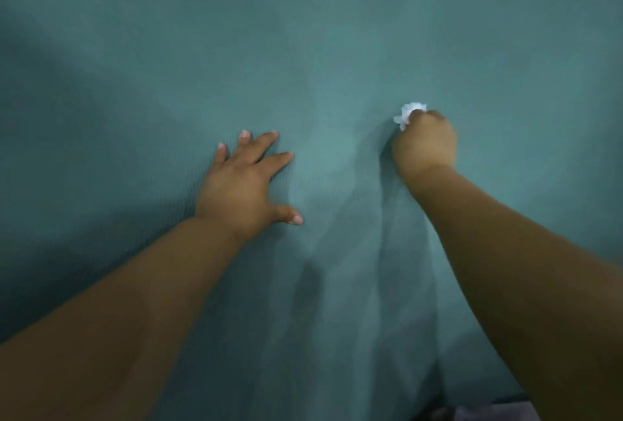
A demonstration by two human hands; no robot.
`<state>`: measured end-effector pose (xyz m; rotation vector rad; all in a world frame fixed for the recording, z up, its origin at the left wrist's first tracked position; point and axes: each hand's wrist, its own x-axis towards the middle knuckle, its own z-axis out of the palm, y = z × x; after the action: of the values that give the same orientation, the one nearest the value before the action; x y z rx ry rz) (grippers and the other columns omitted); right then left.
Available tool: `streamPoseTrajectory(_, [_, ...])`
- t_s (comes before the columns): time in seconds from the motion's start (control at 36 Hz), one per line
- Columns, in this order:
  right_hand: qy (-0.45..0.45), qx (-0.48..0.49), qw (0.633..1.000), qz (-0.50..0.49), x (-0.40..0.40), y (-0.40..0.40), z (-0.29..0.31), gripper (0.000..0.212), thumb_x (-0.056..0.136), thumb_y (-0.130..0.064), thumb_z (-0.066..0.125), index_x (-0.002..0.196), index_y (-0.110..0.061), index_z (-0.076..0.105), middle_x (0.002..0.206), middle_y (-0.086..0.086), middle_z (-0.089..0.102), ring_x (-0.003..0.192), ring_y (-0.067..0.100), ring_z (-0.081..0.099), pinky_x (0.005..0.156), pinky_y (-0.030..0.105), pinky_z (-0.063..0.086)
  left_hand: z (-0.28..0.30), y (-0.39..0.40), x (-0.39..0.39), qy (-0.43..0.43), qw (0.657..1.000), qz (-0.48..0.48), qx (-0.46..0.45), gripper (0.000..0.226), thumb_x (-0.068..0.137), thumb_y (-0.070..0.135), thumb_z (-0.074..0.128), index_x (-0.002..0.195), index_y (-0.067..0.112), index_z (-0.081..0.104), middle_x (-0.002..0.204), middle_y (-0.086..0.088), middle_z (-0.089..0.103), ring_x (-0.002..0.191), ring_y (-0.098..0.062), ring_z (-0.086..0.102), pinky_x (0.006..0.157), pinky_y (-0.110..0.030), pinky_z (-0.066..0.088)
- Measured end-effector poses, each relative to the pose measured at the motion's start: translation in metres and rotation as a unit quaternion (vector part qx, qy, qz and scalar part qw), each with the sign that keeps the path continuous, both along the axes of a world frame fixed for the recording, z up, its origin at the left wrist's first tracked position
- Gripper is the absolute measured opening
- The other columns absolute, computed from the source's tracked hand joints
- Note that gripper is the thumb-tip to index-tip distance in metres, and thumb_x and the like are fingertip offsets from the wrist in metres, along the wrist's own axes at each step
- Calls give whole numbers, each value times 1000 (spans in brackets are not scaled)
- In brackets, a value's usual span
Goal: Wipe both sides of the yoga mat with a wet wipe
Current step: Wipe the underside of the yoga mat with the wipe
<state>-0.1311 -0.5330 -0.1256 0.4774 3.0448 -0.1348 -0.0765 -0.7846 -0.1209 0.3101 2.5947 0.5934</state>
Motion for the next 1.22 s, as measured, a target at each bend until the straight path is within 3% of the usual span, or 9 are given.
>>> streamPoseTrajectory(0.08, [39, -46, 995, 81, 28, -53, -5, 34, 89, -5, 44, 120, -9, 58, 115, 13, 62, 106, 29, 58, 85, 30, 39, 2, 2, -2, -10, 1000, -14, -20, 97, 64, 60, 73, 146, 36, 28, 158, 12, 3, 146, -18, -6, 117, -41, -6])
streamPoseTrajectory(0.22, [43, -25, 937, 345, 76, -49, -7, 34, 64, -8, 63, 97, -7, 72, 88, 11, 71, 61, 27, 68, 41, 27, 47, 5, 4, -3, -19, 998, -32, -56, 97, 67, 61, 70, 148, 37, 22, 158, 11, 0, 146, -20, -5, 118, -44, -2])
streamPoseTrajectory(0.44, [5, -34, 998, -61, 64, 24, 2, 34, 91, -7, 44, 122, -5, 58, 115, 24, 56, 102, 41, 55, 84, 39, 42, 7, 8, -3, -27, 997, -25, -62, 93, 71, 58, 70, 148, 36, 23, 158, 10, 0, 146, -21, -7, 116, -46, -3])
streamPoseTrajectory(0.69, [25, -60, 959, 274, 125, -48, -8, 34, 75, -9, 56, 106, -8, 70, 100, 12, 69, 70, 31, 69, 47, 33, 52, 7, 8, 4, -23, 995, -36, -92, 87, 80, 59, 59, 150, 35, 13, 159, 9, -10, 146, -23, -10, 116, -47, -2])
streamPoseTrajectory(0.81, [-4, -1, 997, 76, 113, 34, -1, 34, 90, -19, 48, 121, -14, 61, 116, 20, 60, 95, 41, 61, 79, 43, 49, 9, 11, 34, -2, 994, -41, -100, 75, 88, 54, 53, 150, 30, 18, 159, 7, -7, 147, -22, -2, 117, -42, 2])
streamPoseTrajectory(0.94, [27, -4, 995, -93, 114, 36, 2, 43, 84, -19, 34, 108, 5, 61, 103, 31, 58, 87, 47, 57, 73, 44, 45, 3, 19, 56, 11, 994, -27, -104, 88, 81, 62, 55, 151, 30, 12, 159, 7, -11, 146, -22, -7, 116, -44, -1])
streamPoseTrajectory(1.06, [85, -33, 991, 98, 150, -35, -5, 33, 78, -13, 46, 98, -2, 70, 89, 18, 69, 61, 35, 65, 45, 31, 48, -2, 18, 53, 5, 995, -24, -96, 88, 79, 62, 58, 150, 31, 15, 159, 8, -9, 146, -23, -8, 116, -45, -1])
streamPoseTrajectory(1.14, [46, -50, 947, 312, 184, -52, -10, 38, 79, -16, 42, 110, -5, 61, 92, 14, 70, 60, 29, 66, 41, 28, 46, 0, 17, 52, -4, 995, -25, -95, 89, 79, 62, 59, 150, 32, 15, 159, 8, -9, 146, -23, -9, 116, -45, -1])
streamPoseTrajectory(1.22, [2, -51, 935, 352, 173, -15, -4, 35, 84, -21, 44, 114, -10, 59, 99, 14, 69, 66, 31, 69, 40, 32, 51, 2, 17, 50, -15, 995, -30, -93, 88, 79, 59, 60, 150, 32, 16, 159, 8, -8, 146, -23, -9, 117, -45, 0])
